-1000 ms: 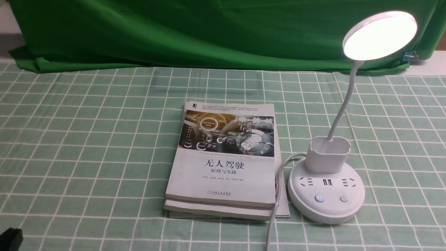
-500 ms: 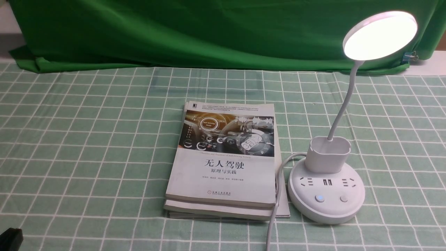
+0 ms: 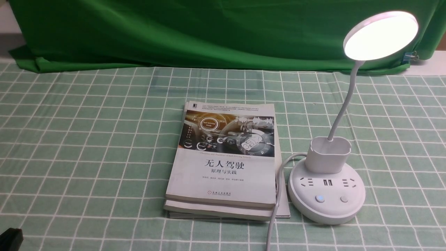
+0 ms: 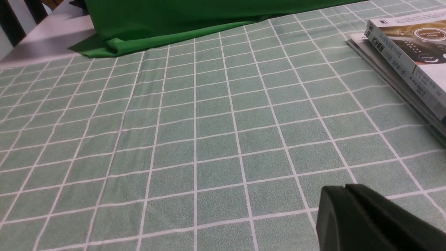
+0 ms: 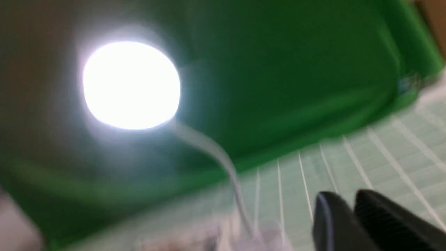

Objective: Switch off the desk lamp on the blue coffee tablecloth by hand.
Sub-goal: 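Press the power button on the lamp base to turn the lamp off with the right gripper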

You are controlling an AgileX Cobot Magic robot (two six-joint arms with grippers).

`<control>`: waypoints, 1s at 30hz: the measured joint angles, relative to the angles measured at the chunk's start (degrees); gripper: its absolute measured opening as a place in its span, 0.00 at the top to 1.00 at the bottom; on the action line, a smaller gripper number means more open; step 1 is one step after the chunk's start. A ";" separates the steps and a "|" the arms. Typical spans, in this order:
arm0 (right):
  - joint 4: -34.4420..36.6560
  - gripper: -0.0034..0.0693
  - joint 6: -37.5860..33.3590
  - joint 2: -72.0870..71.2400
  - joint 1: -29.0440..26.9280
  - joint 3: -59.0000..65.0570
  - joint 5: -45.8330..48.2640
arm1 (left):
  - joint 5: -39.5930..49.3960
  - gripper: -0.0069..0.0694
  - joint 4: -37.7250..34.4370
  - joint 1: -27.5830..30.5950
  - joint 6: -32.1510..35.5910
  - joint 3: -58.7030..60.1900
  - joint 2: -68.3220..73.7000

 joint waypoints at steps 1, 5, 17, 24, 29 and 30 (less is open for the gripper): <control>0.00 0.89 -3.27 4.45 1.64 -5.20 6.22 | 0.00 0.91 0.00 0.00 0.00 0.00 0.00; -0.78 0.90 -10.37 21.55 5.84 -19.61 25.50 | 0.00 0.91 0.00 0.00 0.00 0.00 0.00; -2.00 0.90 -20.98 67.90 8.33 -39.10 40.72 | 0.00 0.91 0.00 0.00 0.00 0.00 0.00; 4.15 0.90 -25.07 79.74 8.33 -41.20 34.74 | 0.00 0.91 0.00 0.00 0.00 0.00 0.00; 4.56 0.90 -25.27 82.44 8.33 -41.95 31.72 | 0.00 0.91 0.00 0.00 0.00 0.00 0.00; 4.62 0.90 -25.52 82.85 8.33 -42.24 31.32 | 0.00 0.91 0.00 0.00 0.00 0.00 0.00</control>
